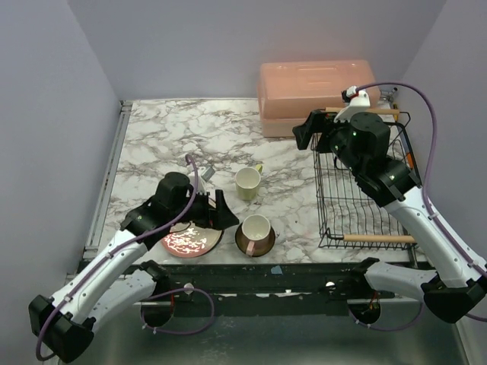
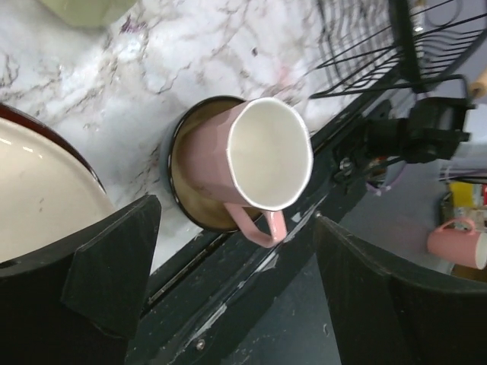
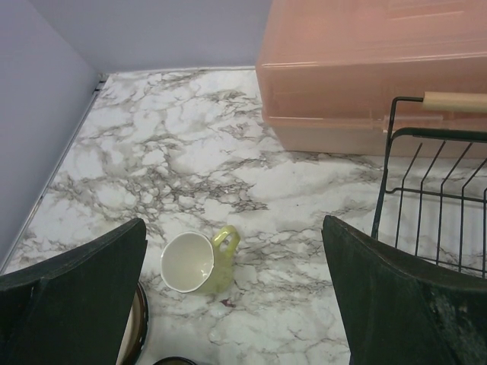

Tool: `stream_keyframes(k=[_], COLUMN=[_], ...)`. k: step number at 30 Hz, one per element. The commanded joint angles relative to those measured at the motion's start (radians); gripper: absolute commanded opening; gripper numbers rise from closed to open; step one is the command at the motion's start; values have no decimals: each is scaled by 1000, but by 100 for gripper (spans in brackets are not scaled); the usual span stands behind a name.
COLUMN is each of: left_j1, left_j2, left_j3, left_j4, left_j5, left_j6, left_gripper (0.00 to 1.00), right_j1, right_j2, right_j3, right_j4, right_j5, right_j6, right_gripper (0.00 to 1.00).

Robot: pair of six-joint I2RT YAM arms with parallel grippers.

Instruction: Load the mixed dishes into the dish rack

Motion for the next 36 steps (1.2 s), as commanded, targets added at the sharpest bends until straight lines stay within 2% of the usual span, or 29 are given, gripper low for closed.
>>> stream_keyframes(k=[1, 9, 21, 28, 36], left_j1=[-121, -303, -342, -375, -426], left_j2=[104, 315, 429, 463, 528], left_j3=[62, 198, 253, 252, 288], left_j4=[-76, -154, -152, -161, -143], left_j5=[-218, -422, -524, -534, -534], left_j6=[-5, -6, 11, 6, 0], left_gripper=[81, 77, 79, 73, 58], right_j1=[-5, -5, -5, -5, -5], right_j2=[12, 4, -23, -35, -6], right_j3=[-12, -47, -218, -234, -240], right_j4=[22, 5, -1, 16, 29], right_j5=[-27, -53, -210, -173, -197], right_j6=[-5, 14, 110, 99, 116], right_gripper=[100, 100, 100, 100, 100])
